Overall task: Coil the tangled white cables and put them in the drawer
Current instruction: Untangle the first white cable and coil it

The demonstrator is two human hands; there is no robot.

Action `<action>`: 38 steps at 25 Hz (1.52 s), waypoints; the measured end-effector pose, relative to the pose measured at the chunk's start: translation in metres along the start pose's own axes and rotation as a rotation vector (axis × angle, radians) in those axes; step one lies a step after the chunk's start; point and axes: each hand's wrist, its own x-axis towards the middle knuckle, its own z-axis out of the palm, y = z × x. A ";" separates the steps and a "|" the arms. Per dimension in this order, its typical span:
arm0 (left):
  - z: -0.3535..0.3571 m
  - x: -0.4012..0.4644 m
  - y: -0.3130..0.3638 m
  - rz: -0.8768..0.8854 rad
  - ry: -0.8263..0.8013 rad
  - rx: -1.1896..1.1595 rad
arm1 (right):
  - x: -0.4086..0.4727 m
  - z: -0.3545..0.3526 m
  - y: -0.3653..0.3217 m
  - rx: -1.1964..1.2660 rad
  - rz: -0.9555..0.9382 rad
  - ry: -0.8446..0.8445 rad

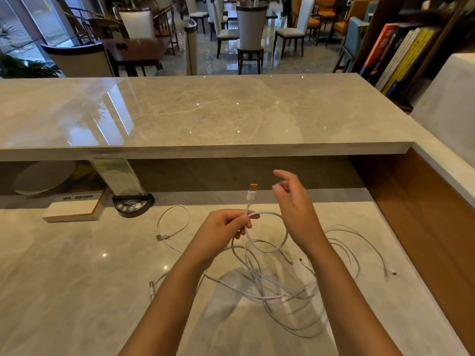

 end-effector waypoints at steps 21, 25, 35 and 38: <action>-0.018 -0.009 -0.002 0.010 -0.056 0.172 | -0.004 -0.002 0.018 -0.179 -0.026 -0.307; -0.008 -0.012 -0.007 0.056 0.042 0.025 | -0.005 -0.011 0.011 0.224 0.222 -0.323; 0.000 -0.010 0.000 -0.124 -0.105 -0.374 | -0.006 -0.001 0.013 0.306 0.091 -0.034; -0.002 -0.009 -0.003 -0.099 -0.091 -0.369 | -0.004 -0.002 0.015 0.275 0.067 0.007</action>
